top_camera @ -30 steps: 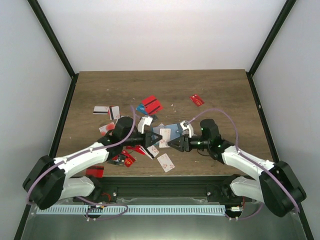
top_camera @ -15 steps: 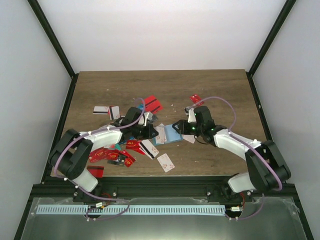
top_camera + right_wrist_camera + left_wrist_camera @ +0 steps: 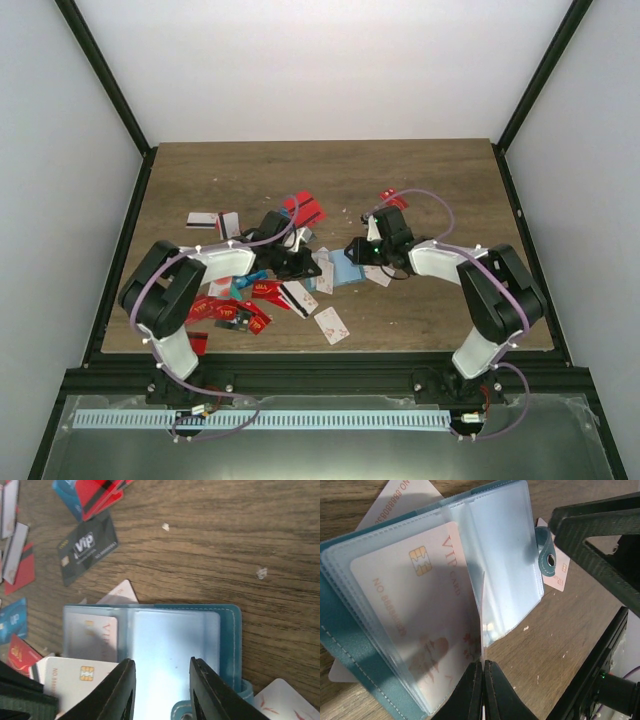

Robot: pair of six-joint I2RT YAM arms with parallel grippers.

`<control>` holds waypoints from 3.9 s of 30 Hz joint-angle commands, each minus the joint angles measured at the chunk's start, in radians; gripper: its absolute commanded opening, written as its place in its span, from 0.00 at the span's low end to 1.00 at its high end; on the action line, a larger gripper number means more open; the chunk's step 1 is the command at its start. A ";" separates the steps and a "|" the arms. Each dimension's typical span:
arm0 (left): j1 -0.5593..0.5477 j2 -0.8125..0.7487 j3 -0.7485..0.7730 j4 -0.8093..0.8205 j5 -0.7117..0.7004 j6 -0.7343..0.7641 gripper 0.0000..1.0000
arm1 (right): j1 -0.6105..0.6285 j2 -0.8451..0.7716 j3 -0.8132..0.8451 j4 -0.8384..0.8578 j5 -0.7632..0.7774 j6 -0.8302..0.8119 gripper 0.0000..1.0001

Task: Put the credit cards into the card holder

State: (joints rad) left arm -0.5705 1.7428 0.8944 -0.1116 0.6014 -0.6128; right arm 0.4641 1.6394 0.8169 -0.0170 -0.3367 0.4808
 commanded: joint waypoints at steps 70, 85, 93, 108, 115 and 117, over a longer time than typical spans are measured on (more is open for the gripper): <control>0.029 0.249 0.174 0.062 0.071 -0.041 0.04 | -0.013 -0.047 -0.031 -0.102 0.108 -0.063 0.23; 0.024 0.247 0.167 0.058 0.081 -0.024 0.04 | -0.010 0.011 -0.050 -0.133 0.044 -0.066 0.22; 0.024 0.249 0.172 0.061 0.097 -0.019 0.04 | 0.013 -0.034 -0.097 -0.115 -0.109 -0.013 0.23; 0.008 0.261 0.172 0.071 0.101 -0.028 0.04 | 0.021 -0.128 -0.036 -0.189 0.043 -0.031 0.24; 0.001 0.264 0.173 0.071 0.092 -0.027 0.04 | -0.014 -0.066 0.020 -0.189 0.126 -0.073 0.33; 0.001 0.264 0.174 0.070 0.091 -0.027 0.04 | -0.015 -0.030 0.024 -0.172 0.111 -0.075 0.33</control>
State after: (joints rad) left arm -0.5583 1.9778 1.0782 -0.0280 0.7124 -0.6510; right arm 0.4583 1.5440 0.8089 -0.1913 -0.2596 0.4332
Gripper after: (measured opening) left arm 0.042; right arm 0.326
